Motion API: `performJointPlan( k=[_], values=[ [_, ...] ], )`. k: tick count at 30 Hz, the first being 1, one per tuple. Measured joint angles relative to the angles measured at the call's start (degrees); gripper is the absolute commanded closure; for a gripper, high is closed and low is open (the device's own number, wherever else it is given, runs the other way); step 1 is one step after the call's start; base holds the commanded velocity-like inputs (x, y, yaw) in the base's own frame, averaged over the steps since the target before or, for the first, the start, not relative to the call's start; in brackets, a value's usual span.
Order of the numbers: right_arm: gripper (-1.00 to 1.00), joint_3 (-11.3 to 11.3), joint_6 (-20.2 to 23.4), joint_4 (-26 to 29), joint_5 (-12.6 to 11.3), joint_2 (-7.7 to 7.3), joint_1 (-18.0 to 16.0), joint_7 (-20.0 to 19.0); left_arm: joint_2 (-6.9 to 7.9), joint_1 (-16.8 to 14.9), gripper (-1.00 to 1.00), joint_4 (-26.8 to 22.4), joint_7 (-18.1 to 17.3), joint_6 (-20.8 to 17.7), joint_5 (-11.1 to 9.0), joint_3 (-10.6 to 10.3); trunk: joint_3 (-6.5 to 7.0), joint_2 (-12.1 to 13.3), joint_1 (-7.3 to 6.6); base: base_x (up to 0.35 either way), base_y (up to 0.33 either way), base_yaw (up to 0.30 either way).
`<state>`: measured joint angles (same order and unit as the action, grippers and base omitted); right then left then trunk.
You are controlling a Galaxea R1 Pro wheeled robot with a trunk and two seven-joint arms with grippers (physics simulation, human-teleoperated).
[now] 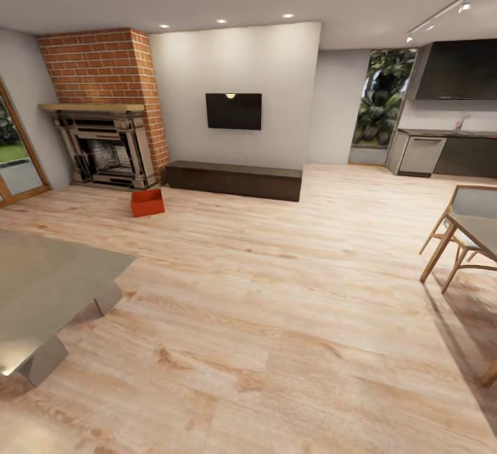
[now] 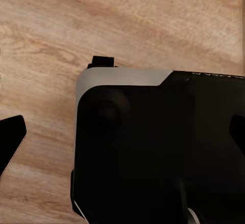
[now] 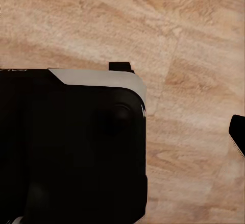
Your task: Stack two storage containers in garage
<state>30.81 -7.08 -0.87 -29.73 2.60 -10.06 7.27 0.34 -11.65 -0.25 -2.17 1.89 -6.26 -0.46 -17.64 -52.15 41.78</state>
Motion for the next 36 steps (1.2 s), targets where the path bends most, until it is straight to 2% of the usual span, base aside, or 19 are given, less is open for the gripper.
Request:
performJointPlan(
  k=[36],
  values=[
    [-1.0,0.0,0.0,0.0,0.0,0.0,0.0,0.0,0.05,0.0,-1.0,0.0,0.0,0.1,0.1,0.0,0.0,0.0,0.0,0.322,0.0,0.0]
  ],
)
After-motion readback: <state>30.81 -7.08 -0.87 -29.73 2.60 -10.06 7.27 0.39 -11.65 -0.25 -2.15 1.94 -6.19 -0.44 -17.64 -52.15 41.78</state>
